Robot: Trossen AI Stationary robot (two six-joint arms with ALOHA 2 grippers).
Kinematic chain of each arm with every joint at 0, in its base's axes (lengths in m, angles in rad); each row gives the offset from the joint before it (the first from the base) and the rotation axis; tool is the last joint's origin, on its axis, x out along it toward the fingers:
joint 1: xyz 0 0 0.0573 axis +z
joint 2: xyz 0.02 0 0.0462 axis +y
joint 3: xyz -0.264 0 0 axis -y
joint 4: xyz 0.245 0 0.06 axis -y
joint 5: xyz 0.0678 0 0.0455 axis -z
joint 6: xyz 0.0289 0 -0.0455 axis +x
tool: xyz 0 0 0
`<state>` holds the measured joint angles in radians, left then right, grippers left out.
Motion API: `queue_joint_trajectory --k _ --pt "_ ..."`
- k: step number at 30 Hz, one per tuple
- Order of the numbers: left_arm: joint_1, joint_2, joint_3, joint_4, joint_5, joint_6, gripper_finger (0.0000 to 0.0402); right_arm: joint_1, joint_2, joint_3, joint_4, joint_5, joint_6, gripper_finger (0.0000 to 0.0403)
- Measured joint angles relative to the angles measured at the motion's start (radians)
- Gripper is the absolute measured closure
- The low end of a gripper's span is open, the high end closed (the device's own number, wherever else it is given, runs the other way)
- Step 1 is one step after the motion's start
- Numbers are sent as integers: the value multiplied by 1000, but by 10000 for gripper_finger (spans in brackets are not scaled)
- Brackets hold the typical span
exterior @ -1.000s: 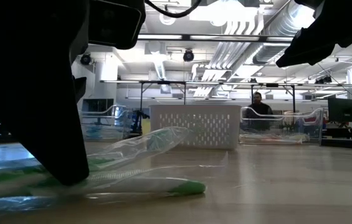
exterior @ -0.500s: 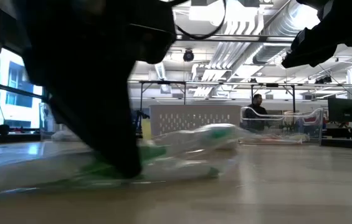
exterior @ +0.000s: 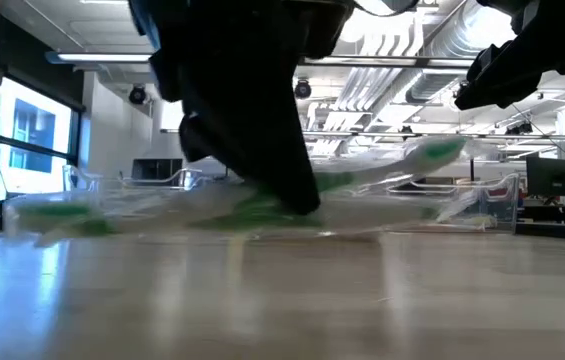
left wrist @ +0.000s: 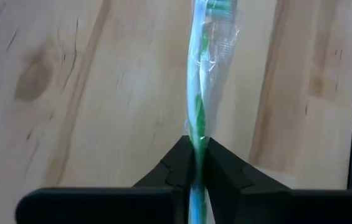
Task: Pick & Place Toothbrushes
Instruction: Put the green toothbrush into the white bin
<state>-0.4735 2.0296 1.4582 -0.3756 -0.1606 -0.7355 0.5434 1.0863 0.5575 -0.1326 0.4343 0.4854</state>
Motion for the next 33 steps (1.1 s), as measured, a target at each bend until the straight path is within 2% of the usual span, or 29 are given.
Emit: queue_joint_trajectory --k 5,15,33 --pt "23 -2 16 -8 18 50 376 0 0 0 0 -2 0 229" --pt "35 -2 16 -106 24 8 377 0 0 0 1 -25 13 229" --pt "35 32 15 -93 76 -7 378 0 0 0 10 -23 19 229"
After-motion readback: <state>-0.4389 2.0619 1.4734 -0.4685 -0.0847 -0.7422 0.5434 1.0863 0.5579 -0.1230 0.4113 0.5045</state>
